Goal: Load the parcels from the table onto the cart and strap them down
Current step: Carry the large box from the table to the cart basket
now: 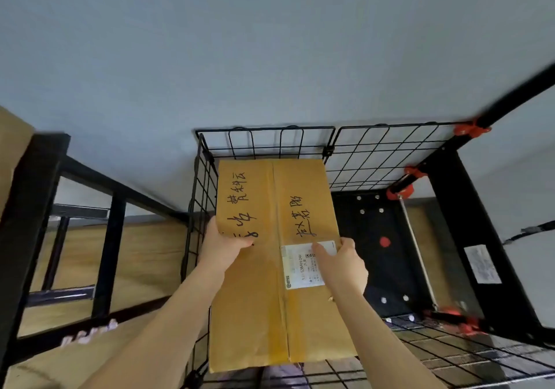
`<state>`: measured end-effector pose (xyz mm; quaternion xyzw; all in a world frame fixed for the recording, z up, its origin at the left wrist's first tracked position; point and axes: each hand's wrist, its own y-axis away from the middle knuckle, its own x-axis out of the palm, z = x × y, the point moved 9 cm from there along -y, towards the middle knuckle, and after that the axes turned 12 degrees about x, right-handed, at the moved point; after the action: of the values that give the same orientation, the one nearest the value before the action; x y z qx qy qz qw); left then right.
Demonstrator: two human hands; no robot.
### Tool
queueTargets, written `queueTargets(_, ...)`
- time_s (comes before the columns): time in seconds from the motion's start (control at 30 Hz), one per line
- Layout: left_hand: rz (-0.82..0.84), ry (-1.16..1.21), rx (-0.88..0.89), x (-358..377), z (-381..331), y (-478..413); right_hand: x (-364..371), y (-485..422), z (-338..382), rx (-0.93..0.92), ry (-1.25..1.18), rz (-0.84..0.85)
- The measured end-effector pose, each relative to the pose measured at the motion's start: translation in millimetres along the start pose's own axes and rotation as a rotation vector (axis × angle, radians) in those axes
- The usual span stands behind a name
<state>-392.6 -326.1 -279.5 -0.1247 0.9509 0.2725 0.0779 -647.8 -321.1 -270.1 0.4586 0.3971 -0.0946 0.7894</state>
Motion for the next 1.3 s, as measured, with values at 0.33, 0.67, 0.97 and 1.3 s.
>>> queueTargets(0.33,-0.159,-0.166,-0.135,4,106,-68,101,-71,-18,0.095,-0.001,0.176)
queueTargets(0.67,-0.182,-0.377,-0.019,14,144,-99,152,-107,-30,0.104,-0.071,0.318)
queueTargets(0.97,-0.060,-0.756,0.116,41,128,-85,157,-110,-32,0.088,-0.071,0.382)
queueTargets(1.3,0.295,-0.907,0.209,76,84,-52,125,-91,-17,-0.048,0.169,0.358)
